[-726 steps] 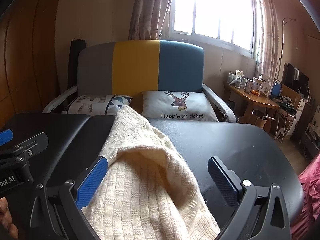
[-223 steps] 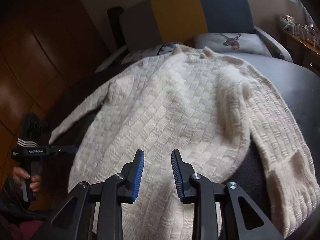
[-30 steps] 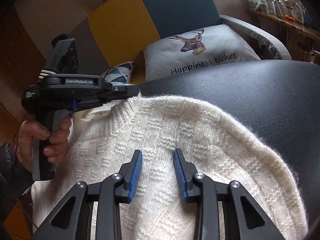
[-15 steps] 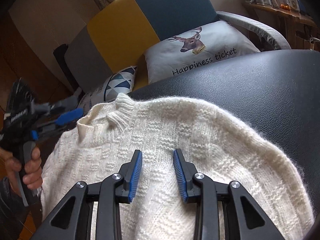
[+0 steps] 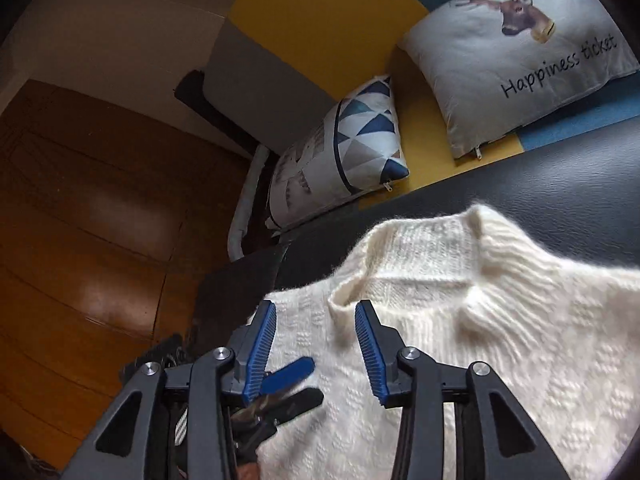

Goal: Fold clothes

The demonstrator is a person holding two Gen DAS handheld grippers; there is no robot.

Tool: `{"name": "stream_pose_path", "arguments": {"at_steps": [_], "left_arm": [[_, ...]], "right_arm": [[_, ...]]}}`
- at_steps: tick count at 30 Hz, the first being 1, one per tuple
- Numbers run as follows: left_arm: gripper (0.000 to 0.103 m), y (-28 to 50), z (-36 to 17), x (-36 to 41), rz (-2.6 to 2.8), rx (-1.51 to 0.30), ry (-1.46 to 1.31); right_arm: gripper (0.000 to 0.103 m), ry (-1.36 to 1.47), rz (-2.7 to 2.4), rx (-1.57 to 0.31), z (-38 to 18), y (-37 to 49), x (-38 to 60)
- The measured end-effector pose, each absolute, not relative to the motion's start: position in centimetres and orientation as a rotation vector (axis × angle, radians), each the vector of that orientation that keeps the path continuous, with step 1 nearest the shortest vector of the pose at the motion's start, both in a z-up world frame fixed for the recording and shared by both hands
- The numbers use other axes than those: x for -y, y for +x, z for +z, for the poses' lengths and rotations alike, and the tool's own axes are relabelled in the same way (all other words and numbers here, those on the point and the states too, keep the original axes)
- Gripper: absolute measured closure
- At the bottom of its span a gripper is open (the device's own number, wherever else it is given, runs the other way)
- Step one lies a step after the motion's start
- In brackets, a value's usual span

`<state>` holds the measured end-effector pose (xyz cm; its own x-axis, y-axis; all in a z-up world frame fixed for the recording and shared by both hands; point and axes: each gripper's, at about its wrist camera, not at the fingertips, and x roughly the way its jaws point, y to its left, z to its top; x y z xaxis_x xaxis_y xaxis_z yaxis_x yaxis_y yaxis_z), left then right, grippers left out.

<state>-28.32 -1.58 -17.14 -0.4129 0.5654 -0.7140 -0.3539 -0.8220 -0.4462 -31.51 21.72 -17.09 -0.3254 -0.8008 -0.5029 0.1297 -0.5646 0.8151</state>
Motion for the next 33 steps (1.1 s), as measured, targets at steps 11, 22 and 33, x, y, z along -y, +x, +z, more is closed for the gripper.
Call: {"name": "stream_pose_path", "arguments": {"at_steps": [11, 22, 33], "left_arm": [[0.058, -28.4, -18.0, 2.2, 2.196, 0.404, -1.202], [0.058, -28.5, -18.1, 2.3, 2.201, 0.409, -1.191], [0.058, -32.1, -14.9, 2.7, 2.255, 0.466, -1.179]], "right_arm": [[0.053, 1.284, -1.782, 1.06, -19.9, -37.8, -16.2], [0.053, 1.288, -1.962, 0.928, -17.1, -34.7, -20.1], [0.063, 1.402, -2.105, 0.843, -18.9, -30.7, -25.2]]}}
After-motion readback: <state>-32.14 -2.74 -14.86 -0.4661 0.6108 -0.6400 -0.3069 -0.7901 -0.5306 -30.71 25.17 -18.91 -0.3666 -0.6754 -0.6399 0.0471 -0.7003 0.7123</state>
